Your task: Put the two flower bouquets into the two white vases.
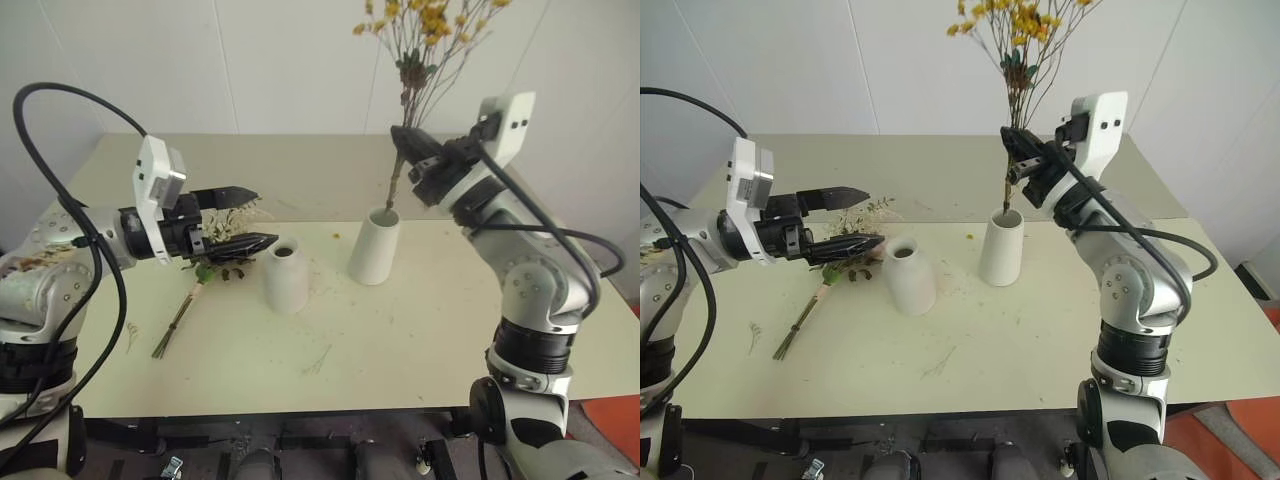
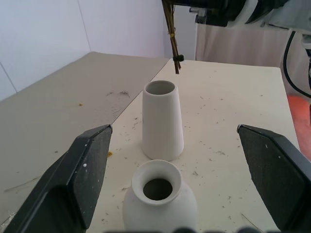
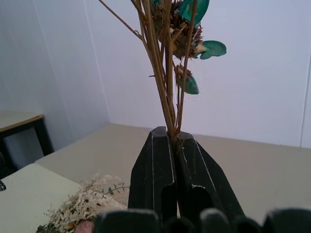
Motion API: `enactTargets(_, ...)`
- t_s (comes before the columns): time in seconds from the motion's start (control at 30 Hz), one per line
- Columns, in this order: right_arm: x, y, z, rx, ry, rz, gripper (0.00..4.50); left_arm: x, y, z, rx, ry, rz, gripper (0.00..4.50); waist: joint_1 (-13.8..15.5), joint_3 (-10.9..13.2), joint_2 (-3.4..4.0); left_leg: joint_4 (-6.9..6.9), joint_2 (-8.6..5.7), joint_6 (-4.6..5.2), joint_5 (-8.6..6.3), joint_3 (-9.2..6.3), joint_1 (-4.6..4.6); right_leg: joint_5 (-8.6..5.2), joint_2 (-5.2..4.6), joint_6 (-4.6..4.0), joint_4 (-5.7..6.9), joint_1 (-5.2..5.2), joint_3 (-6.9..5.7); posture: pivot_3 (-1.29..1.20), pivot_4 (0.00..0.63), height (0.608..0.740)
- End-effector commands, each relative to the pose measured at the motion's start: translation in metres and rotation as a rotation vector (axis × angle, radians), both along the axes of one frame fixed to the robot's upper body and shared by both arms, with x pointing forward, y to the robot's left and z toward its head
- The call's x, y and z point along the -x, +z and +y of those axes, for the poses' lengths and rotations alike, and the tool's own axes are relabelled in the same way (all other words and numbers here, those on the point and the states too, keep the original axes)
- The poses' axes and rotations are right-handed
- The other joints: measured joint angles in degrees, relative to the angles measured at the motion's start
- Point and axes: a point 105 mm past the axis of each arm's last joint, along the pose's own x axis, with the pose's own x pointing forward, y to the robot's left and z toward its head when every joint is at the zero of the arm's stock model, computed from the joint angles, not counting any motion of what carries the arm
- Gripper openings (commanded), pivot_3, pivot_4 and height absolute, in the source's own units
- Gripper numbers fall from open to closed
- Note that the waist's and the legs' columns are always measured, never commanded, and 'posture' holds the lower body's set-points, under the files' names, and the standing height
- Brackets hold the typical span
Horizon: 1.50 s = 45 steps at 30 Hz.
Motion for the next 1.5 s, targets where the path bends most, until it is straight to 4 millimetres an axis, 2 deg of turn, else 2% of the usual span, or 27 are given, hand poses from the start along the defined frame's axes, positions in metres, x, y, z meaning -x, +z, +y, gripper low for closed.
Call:
enactTargets(0.03,-0.006,0.002,-0.006,-0.021,-0.055,-0.050,0.02,0.003,0.009,-0.003,-0.005,-0.019,-0.056,4.50,0.0,0.0,0.00,0.00,0.00,0.00,0.00,0.00,0.00,0.00,0.00,0.00,-0.01,0.00,0.00,0.00,0.150,0.740)
enactTargets(0.23,-0.016,-0.006,-0.003,-0.038,-0.064,-0.052,0.02,0.004,0.008,-0.003,-0.010,-0.018,-0.056,4.50,-0.1,0.0,0.01,0.00,0.01,0.00,0.00,0.00,-0.01,0.00,0.00,0.00,0.00,-0.02,0.00,0.00,0.150,0.740)
enactTargets(0.5,-0.033,-0.041,-0.003,-0.024,-0.097,0.020,0.02,0.007,0.006,-0.002,-0.014,-0.014,-0.054,4.50,-0.1,0.0,0.01,0.00,0.01,0.00,0.00,-0.01,-0.02,0.00,0.00,0.00,0.00,-0.02,0.00,0.00,0.150,0.740)
enactTargets(0.6,-0.034,-0.052,-0.002,-0.004,-0.109,0.035,0.75,0.008,0.006,-0.002,-0.014,-0.012,-0.054,4.50,-0.1,0.0,0.01,0.00,0.00,0.00,0.00,-0.01,-0.02,0.00,0.00,0.00,0.00,-0.01,0.00,0.00,0.150,0.740)
enactTargets(0.8,-0.017,-0.064,-0.001,0.024,-0.071,0.041,2.87,0.009,0.006,0.002,-0.017,0.007,-0.054,4.50,-0.1,0.0,0.01,0.00,0.01,0.00,0.00,-0.01,-0.03,0.00,0.01,0.00,-0.01,-0.03,0.00,0.00,0.150,0.740)
enactTargets(0.93,-0.007,-0.072,-0.012,0.072,-0.084,0.056,4.27,0.010,0.005,0.008,-0.016,0.041,-0.043,4.50,-0.1,0.0,0.01,0.00,0.00,0.00,0.00,-0.01,-0.03,0.00,-0.01,0.00,0.00,-0.02,0.00,0.00,0.150,0.740)
enactTargets(0.97,-0.002,-0.075,-0.018,0.106,-0.084,0.064,4.46,0.011,0.004,0.011,-0.014,0.058,-0.034,4.50,-0.1,0.0,0.02,0.00,0.00,0.00,0.00,-0.01,-0.03,0.00,-0.01,0.00,0.00,-0.02,0.00,0.00,0.150,0.740)
enactTargets(1.1,0.016,-0.082,-0.037,0.224,-0.058,0.106,4.46,0.011,-0.002,0.030,-0.021,0.181,-0.007,4.50,0.0,0.0,0.01,0.00,0.02,0.00,0.00,-0.02,-0.03,0.00,0.00,0.01,-0.03,-0.02,0.00,0.00,0.150,0.740)
enactTargets(1.27,0.036,-0.081,-0.057,0.362,0.032,0.135,4.46,0.005,-0.011,0.057,-0.083,0.404,0.063,4.50,0.0,0.0,0.00,0.00,0.01,0.00,0.00,-0.01,0.08,0.00,0.00,0.01,-0.02,0.06,0.01,0.00,0.150,0.740)
enactTargets(1.4,0.057,-0.077,-0.055,0.469,0.220,0.160,4.46,-0.002,-0.027,0.080,-0.152,0.617,0.278,4.50,0.0,0.1,-0.04,-0.01,0.01,0.00,0.00,-0.02,0.09,-0.02,0.01,0.03,-0.05,0.09,0.00,0.00,0.150,0.740)
enactTargets(1.5,0.076,-0.067,-0.049,0.518,0.405,0.157,4.46,-0.007,-0.035,0.089,-0.196,0.748,0.391,4.50,0.0,0.1,-0.10,0.00,0.00,0.00,0.00,-0.04,0.11,-0.02,0.01,0.04,-0.05,0.14,-0.01,0.00,0.150,0.740)
